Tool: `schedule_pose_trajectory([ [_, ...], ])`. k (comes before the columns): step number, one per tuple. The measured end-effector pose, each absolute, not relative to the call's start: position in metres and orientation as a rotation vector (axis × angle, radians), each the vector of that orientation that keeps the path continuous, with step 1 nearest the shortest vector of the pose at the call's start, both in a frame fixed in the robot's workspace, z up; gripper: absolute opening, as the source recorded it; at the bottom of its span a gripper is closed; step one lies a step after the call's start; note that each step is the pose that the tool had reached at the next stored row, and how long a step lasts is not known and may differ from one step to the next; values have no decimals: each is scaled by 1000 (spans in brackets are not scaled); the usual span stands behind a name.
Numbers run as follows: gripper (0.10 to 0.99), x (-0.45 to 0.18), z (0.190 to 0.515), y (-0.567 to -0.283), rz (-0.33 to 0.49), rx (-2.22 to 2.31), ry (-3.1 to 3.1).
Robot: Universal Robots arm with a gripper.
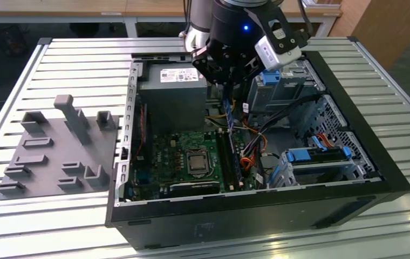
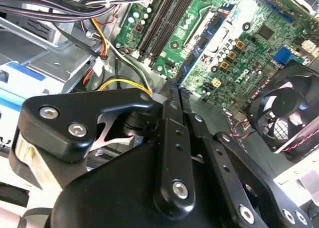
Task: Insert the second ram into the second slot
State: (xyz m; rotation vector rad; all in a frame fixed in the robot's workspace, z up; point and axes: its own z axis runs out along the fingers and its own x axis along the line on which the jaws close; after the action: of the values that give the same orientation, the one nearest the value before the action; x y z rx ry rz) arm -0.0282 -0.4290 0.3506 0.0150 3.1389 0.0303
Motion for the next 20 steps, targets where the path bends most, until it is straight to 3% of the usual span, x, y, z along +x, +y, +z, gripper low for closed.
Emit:
schedule_pose_trajectory([
  [20,133,-28,343,-429,31,15,3139],
])
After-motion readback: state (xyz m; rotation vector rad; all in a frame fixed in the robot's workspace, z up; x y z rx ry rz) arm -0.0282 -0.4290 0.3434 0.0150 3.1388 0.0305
